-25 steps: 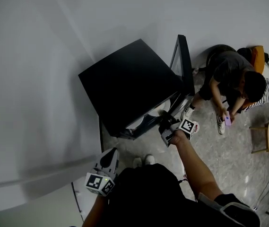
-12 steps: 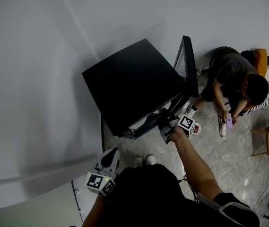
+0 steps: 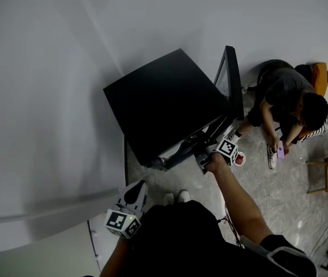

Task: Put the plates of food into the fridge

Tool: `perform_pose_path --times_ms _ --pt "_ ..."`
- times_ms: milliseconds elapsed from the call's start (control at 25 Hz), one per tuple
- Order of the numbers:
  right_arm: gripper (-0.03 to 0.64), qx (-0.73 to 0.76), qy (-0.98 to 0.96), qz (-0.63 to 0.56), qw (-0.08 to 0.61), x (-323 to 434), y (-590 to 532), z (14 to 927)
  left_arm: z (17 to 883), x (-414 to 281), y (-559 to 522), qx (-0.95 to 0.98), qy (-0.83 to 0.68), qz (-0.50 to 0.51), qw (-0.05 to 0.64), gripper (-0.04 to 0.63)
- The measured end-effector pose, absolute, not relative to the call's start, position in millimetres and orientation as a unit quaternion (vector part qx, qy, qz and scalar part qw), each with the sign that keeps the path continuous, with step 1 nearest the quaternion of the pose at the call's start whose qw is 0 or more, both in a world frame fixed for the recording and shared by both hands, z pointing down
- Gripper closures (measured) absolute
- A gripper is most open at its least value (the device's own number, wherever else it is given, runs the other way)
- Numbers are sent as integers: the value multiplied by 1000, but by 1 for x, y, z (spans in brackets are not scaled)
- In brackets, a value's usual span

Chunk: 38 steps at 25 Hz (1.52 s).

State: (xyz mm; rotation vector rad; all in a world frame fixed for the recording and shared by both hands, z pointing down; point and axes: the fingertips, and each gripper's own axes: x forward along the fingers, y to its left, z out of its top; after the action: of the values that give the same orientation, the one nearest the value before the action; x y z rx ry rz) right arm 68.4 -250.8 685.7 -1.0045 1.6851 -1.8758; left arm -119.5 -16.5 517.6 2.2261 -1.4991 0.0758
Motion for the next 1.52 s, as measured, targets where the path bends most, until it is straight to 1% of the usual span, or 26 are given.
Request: perform_pose_path --times_ms 40,80,280,320,400,440,480,760,960,1280,1520 --pt "457 -363 610 -673 206 69 -250 686 517 -119 -16 808 -544 28 226 571" --pt "420 -366 617 -669 197 71 -247 686 518 -119 -16 808 -543 28 226 571" --pt "422 -379 682 -612 132 80 -220 678 519 -117 -17 814 -534 30 225 571" --pt "433 -378 694 -599 129 82 -213 673 519 -116 -17 817 -530 29 224 571" --pt "539 -377 720 -569 124 85 -201 662 520 -114 -16 822 -525 28 220 571" --pt "563 -375 736 -551 120 86 -195 656 520 -113 -16 824 -522 27 219 571" --pt "572 -372 751 -533 115 87 -190 648 519 -112 -16 825 -520 27 219 571" --pt "583 -342 825 -440 93 74 -153 599 517 -102 -16 837 -502 23 218 571" --pt "584 -332 855 -386 100 68 -133 562 510 -95 -16 841 -498 18 212 571" --pt "586 -309 912 -260 76 49 -90 519 511 -93 -10 843 -496 12 206 571" --pt "584 -298 926 -223 71 38 -68 497 509 -90 -5 848 -490 9 203 571"
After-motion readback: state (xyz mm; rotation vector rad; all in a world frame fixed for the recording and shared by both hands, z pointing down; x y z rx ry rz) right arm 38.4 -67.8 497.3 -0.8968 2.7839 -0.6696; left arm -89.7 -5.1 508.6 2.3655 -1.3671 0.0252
